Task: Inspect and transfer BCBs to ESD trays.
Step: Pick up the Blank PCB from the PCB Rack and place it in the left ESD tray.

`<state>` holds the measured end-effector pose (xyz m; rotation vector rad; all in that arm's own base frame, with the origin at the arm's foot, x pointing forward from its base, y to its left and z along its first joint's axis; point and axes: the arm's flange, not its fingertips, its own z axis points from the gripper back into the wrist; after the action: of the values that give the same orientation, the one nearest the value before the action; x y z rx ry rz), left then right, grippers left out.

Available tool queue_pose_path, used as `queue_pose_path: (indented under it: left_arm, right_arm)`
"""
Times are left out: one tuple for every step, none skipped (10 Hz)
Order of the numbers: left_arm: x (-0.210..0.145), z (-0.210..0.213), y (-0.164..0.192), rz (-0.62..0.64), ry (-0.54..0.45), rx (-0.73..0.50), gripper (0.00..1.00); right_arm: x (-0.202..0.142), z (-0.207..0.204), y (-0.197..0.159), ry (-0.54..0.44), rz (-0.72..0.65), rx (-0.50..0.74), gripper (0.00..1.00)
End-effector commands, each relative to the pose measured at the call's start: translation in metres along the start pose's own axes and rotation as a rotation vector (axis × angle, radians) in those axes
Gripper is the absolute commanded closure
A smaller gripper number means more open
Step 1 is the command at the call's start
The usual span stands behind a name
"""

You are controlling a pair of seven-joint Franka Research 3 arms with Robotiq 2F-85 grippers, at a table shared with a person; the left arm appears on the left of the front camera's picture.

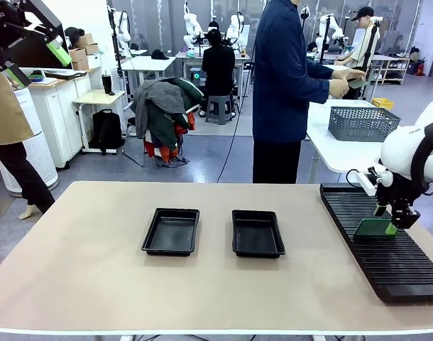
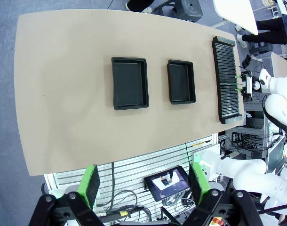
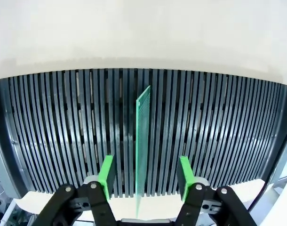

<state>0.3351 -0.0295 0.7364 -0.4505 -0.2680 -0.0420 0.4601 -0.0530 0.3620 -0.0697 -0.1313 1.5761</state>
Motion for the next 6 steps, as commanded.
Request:
queue_pose_path:
  left_arm:
    - [-0.0012, -0.0003, 0.0007, 0.001, -0.002, -0.001, 0.00]
    - [-0.0012, -0.0003, 0.0007, 0.001, -0.002, -0.001, 0.00]
    - [-0.0012, -0.0003, 0.0007, 0.001, -0.002, -0.001, 0.00]
    - [-0.0012, -0.0003, 0.0007, 0.001, -0.002, -0.001, 0.00]
    - [-0.0012, -0.0003, 0.0007, 0.001, -0.002, -0.001, 0.00]
    - [-0.0012, -0.0003, 0.0007, 0.001, -0.002, -0.001, 0.00]
  right_arm:
    - [-0.0011, -0.0046, -0.0071, 0.031, -0.012, -0.016, 0.35]
    - [-0.0016, -0.0060, -0.0075, 0.035, -0.011, -0.012, 0.37]
    - [-0.0027, -0.0062, -0.0076, 0.034, -0.010, -0.015, 0.42]
    - [-0.0028, -0.0057, -0.0077, 0.033, -0.008, -0.018, 0.43]
    - [-0.0027, -0.0055, -0.0076, 0.038, -0.012, -0.020, 0.48]
    - [-0.0034, -0.0056, -0.0075, 0.040, -0.016, -0.020, 0.49]
